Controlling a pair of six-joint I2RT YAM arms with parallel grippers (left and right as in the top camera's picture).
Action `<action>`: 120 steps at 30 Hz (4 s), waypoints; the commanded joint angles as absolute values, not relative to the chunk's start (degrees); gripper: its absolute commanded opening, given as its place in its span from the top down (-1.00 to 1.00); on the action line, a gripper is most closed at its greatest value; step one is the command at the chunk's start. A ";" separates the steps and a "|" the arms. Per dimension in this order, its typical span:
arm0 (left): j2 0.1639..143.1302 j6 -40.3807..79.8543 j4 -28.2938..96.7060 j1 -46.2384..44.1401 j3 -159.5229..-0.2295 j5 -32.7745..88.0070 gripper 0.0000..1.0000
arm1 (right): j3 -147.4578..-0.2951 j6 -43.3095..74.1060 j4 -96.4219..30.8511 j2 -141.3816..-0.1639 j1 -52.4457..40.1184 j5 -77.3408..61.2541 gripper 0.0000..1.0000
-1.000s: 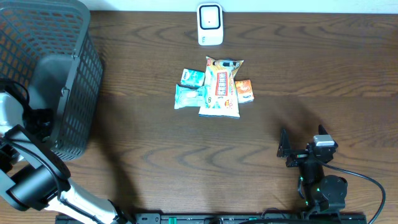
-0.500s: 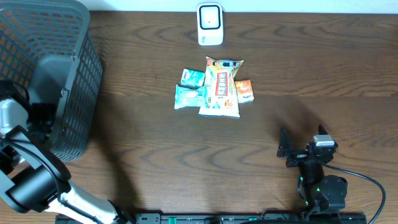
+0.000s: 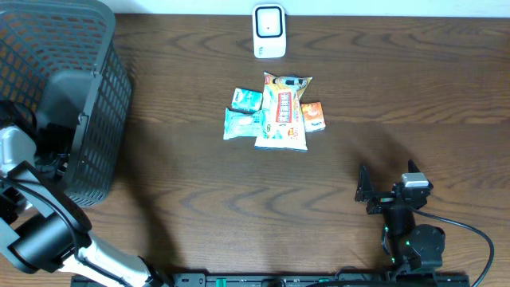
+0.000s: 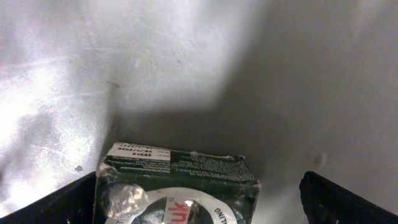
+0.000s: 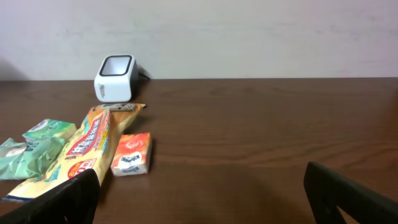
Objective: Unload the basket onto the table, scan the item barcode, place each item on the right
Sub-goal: 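Close the left gripper on the Zam-Buk tin in the basket, then lift the tin out of the basket and carry it toward the scanner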
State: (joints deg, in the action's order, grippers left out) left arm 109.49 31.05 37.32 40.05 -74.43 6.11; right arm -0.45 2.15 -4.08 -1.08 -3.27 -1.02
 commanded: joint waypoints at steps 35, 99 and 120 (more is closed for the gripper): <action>111.33 25.76 42.83 39.46 -71.81 4.54 -0.40 | -0.30 2.09 -4.29 -1.04 -2.94 -0.56 -0.99; 108.42 8.84 37.26 -16.71 -87.55 -7.97 -0.33 | -0.30 2.09 -4.29 -1.04 -2.94 -0.56 -0.99; 109.89 8.84 37.69 -16.73 -87.85 -8.01 -0.94 | -0.30 2.09 -4.29 -1.04 -2.94 -0.56 -0.99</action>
State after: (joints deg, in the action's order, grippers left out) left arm 111.77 9.13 37.50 -16.67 -87.39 -6.85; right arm -0.45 2.15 -4.08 -1.10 -3.27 -1.02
